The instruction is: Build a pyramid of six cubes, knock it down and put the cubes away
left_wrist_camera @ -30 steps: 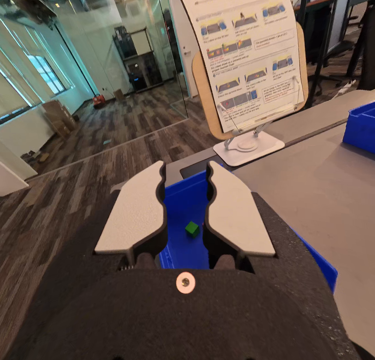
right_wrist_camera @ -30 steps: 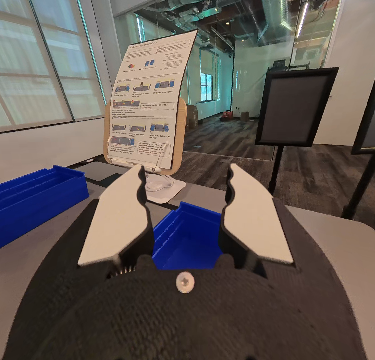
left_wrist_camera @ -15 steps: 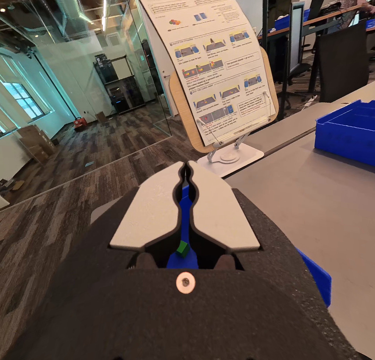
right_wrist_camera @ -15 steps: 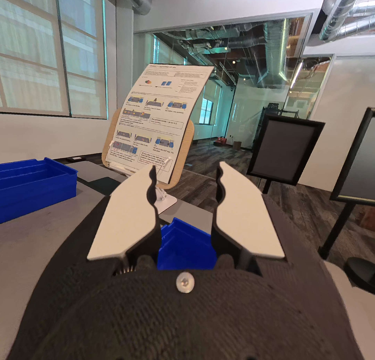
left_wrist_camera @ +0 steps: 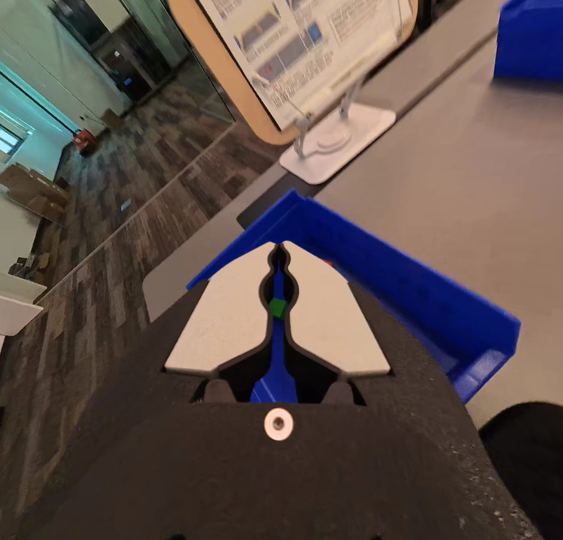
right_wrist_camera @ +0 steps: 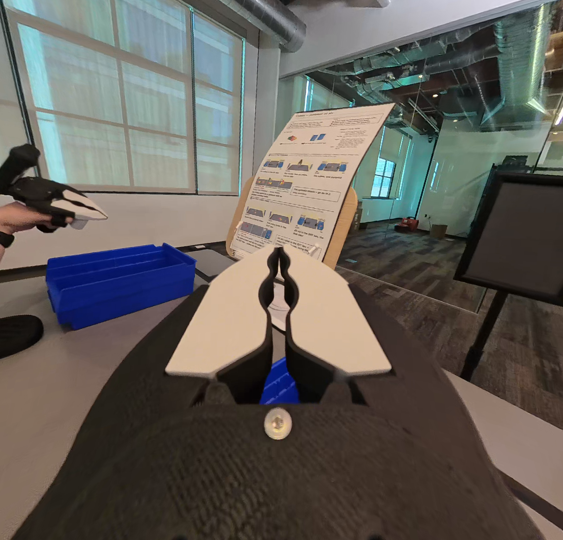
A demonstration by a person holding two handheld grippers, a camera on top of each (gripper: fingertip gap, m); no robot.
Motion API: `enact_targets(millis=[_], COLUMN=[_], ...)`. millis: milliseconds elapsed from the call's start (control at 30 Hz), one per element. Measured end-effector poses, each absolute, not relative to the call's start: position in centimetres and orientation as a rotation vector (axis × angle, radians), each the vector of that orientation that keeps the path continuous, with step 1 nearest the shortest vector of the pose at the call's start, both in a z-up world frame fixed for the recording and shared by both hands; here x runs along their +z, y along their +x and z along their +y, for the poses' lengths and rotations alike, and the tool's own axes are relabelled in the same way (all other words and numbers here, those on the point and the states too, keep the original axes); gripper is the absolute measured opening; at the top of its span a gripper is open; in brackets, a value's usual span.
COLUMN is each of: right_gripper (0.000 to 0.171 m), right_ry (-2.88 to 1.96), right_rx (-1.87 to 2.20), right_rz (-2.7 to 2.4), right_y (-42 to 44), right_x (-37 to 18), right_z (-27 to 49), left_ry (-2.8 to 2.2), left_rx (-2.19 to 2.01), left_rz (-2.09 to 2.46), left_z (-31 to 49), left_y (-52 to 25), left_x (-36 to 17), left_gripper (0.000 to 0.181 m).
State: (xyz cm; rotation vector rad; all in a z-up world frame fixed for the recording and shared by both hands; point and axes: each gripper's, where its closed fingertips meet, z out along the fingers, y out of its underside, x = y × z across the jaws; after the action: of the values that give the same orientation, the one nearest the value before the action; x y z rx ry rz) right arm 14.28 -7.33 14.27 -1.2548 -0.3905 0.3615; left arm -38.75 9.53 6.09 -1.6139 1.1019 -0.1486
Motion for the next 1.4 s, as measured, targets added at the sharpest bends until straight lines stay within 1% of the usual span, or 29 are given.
enact_targets(millis=[100, 200, 267, 400, 500, 567, 667, 833, 1400], right_gripper=[0.001, 0.000, 0.000, 0.000, 0.000, 0.000, 0.001, 0.001, 0.004], right_ry=[-1.296, -1.338, -1.346, -1.382, -1.405, -1.428, -1.470, -1.492, -1.513], right_rx=[0.331, 0.332, 0.318, 0.343, 0.336, 0.351, 0.352, 0.350, 0.383], right_rz=[-0.408, -0.438, -0.437, -0.459, -0.462, -0.477, -0.513, -0.544, -0.522], right_y=[14.4, 14.1, 14.2, 13.8, 13.8, 13.5, 12.9, 12.3, 13.2], right_x=[13.9, 13.2, 13.1, 12.4, 11.8, 11.4, 10.5, 10.0, 9.5], right_z=[-7.4, -7.4, -7.3, -7.0, -6.5, -6.2, -5.9, -5.6, -5.9], left_ry=[-1.711, -1.803, -1.872, -2.029, -2.147, -2.201, -2.257, -2.305, -2.343], left_rx=[-0.110, -0.226, -0.263, -0.197, -0.231, -0.237, -0.173, -0.113, -0.070], left_rz=[1.233, 1.338, 1.397, 1.520, 1.637, 1.675, 1.671, 1.693, 1.736], left_z=[9.9, 9.8, 9.9, 10.0, 8.7, 8.3, 8.8, 9.1, 9.1], left_y=[-37.7, -35.5, -34.5, -34.3, -34.5, -34.6, -34.9, -35.4, -36.2], left_x=[2.8, -0.4, -2.5, -6.5, -9.3, -10.4, -11.4, -12.7, -14.0], left_gripper=[0.000, 0.000, 0.010, 0.023, 0.028, 0.037, 0.041, 0.042, 0.035])
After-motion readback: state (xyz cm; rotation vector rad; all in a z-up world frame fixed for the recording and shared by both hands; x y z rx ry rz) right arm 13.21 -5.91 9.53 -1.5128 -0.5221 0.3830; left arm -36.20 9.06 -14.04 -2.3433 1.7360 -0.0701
